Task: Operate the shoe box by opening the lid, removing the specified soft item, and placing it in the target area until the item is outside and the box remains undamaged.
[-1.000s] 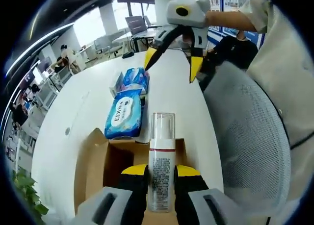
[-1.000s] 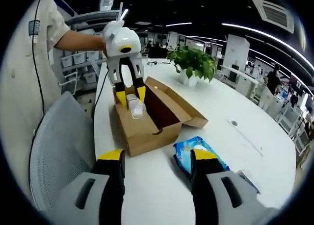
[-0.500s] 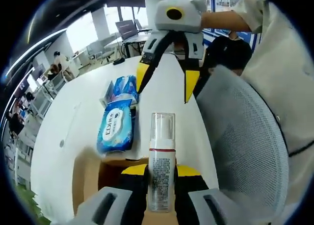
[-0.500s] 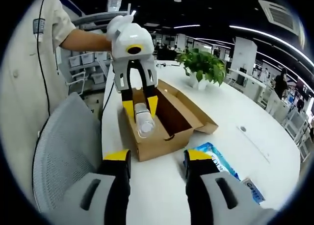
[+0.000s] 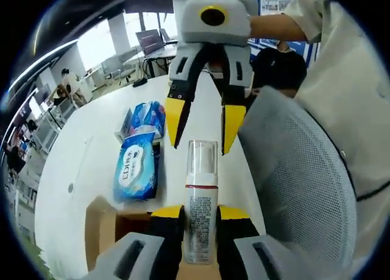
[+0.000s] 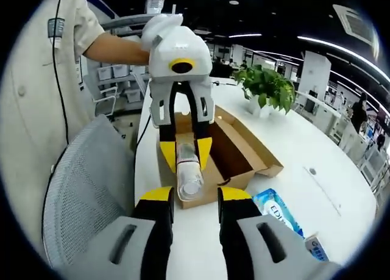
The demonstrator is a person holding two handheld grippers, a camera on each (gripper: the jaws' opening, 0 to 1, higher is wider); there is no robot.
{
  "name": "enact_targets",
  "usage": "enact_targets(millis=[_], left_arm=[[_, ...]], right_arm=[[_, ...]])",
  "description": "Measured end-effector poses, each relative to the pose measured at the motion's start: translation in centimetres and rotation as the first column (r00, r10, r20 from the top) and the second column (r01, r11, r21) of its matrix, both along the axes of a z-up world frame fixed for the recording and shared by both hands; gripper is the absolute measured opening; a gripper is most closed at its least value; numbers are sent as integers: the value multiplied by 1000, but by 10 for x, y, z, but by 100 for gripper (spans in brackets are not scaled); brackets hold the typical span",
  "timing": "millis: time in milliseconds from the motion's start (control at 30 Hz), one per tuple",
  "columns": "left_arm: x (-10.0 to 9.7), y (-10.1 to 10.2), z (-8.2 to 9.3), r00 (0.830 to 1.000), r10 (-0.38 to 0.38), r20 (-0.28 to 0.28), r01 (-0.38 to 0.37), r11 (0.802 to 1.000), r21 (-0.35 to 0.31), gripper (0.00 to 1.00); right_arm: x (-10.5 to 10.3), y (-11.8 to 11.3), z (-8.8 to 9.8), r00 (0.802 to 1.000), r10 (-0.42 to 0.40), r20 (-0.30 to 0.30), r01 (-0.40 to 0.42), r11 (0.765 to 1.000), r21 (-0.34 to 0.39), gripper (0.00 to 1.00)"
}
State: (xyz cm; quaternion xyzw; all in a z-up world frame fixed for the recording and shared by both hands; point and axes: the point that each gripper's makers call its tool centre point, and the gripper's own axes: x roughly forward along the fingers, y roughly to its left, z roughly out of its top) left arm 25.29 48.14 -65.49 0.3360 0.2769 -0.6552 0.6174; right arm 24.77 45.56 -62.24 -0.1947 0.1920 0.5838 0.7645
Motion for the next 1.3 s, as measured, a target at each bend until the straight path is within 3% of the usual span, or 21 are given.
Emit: enact_targets(millis=[433, 733, 1033, 1300], left_arm=[[2, -2, 3, 1000, 1, 10, 0, 998, -64, 20], [6, 3, 6, 999, 35, 16, -33, 995, -99, 20], [15, 7, 12, 995, 95, 26, -90, 985, -149, 22], [32, 12, 18, 976, 216, 30, -205, 955, -213, 29]], right_arm=[[-2, 13, 8, 997, 71, 21, -71, 997, -26, 16], [4, 21, 13, 994, 110, 17, -108, 989, -101, 15], [16, 26, 22, 986, 166, 13, -162, 973, -166, 15], [30, 28, 31, 978, 209, 9, -202, 955, -216, 15]])
